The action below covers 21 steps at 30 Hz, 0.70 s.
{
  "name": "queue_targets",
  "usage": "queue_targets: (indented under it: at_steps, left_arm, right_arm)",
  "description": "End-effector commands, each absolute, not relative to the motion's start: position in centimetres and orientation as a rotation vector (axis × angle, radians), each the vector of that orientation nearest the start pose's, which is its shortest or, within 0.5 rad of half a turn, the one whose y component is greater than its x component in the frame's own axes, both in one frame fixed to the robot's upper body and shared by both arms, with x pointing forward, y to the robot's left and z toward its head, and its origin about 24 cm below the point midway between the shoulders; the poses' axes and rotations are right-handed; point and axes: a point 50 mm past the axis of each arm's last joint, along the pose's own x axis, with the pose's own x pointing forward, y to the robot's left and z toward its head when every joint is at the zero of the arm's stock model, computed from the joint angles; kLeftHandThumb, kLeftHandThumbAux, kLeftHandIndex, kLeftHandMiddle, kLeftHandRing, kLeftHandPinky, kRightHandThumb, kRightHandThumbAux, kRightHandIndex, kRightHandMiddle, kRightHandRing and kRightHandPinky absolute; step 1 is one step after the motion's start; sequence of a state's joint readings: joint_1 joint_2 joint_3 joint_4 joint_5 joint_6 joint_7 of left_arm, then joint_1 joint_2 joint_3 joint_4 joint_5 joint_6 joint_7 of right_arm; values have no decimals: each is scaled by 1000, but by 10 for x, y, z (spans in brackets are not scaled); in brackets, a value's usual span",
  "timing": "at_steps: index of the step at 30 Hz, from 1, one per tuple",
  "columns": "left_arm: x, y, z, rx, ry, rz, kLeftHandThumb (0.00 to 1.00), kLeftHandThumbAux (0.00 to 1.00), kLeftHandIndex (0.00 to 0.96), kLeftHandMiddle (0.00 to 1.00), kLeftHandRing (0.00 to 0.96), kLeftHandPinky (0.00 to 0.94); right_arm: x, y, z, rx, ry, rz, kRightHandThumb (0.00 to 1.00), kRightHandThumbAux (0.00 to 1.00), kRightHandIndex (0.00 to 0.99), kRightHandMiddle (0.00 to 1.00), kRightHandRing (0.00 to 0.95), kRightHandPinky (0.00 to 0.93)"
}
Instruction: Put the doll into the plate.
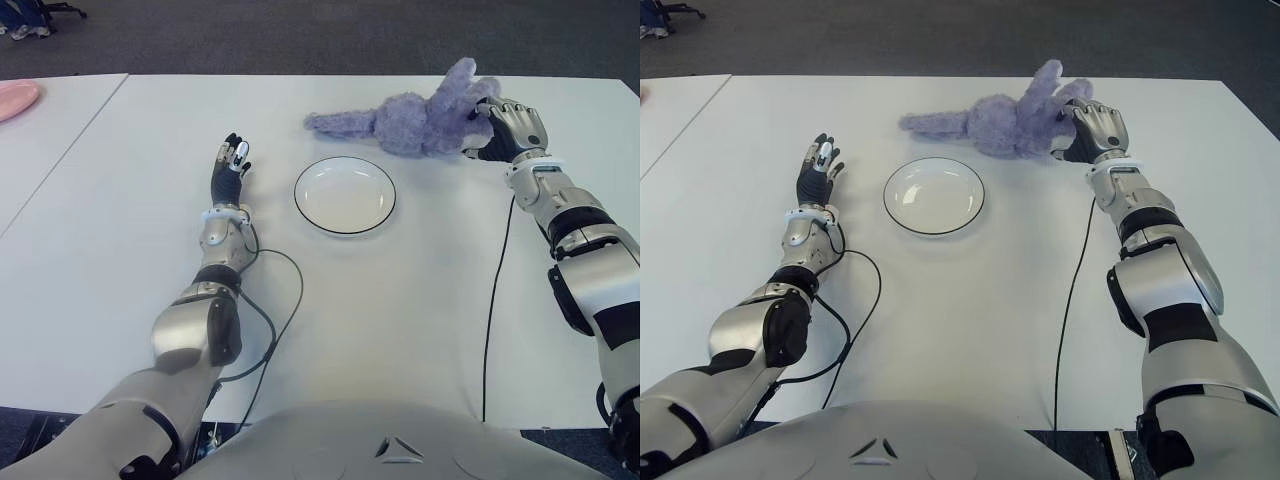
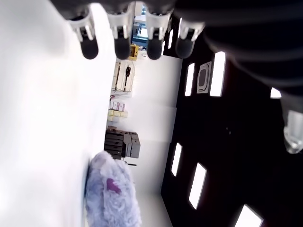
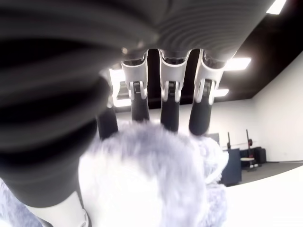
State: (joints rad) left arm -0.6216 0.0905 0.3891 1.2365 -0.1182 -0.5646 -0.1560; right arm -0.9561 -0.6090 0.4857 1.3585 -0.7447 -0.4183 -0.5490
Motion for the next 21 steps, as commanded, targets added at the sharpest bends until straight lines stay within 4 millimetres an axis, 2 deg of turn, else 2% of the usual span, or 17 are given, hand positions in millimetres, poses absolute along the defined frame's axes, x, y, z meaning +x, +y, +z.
queue_targets:
  at_steps: [1, 4, 6, 11, 12, 15, 18, 21]
  left_arm:
    - [260, 164, -84, -322, 444, 126, 0, 418, 24, 75, 62, 77]
    - [260, 164, -85, -306, 449, 125, 0, 419, 25, 76, 63, 75]
    - [260, 163, -85, -291, 450, 124, 0, 420, 26, 77, 65, 73]
    - [260, 163, -85, -282, 447, 123, 0, 420, 28, 81, 68, 72]
    - [260, 163, -85, -282, 447, 122, 0, 418, 28, 82, 68, 71]
    - [259, 164, -85, -277, 451, 121, 0, 416, 29, 84, 70, 68]
    - [259, 164, -85, -280, 449, 121, 0, 414, 29, 83, 69, 67]
    - [259, 164, -85, -288, 447, 123, 0, 413, 29, 82, 68, 67]
  right_arm:
    - [373, -268, 110, -1486, -182, -116, 192, 831, 332, 289, 347, 432]
    - [373, -267, 109, -1464, -181, -121, 204, 837, 355, 362, 412, 492]
    - [373, -265, 108, -1441, -187, -120, 225, 833, 384, 452, 491, 568]
    - [372, -261, 107, -1397, -207, -113, 242, 822, 428, 552, 585, 645]
    - [372, -261, 107, -1391, -208, -112, 400, 789, 426, 570, 599, 651]
    - [372, -259, 107, -1345, -227, -106, 591, 749, 425, 611, 630, 665]
    - [371, -256, 107, -1321, -255, -101, 653, 736, 425, 633, 644, 666]
    - [371, -252, 109, -1309, -304, -92, 674, 731, 426, 646, 653, 670]
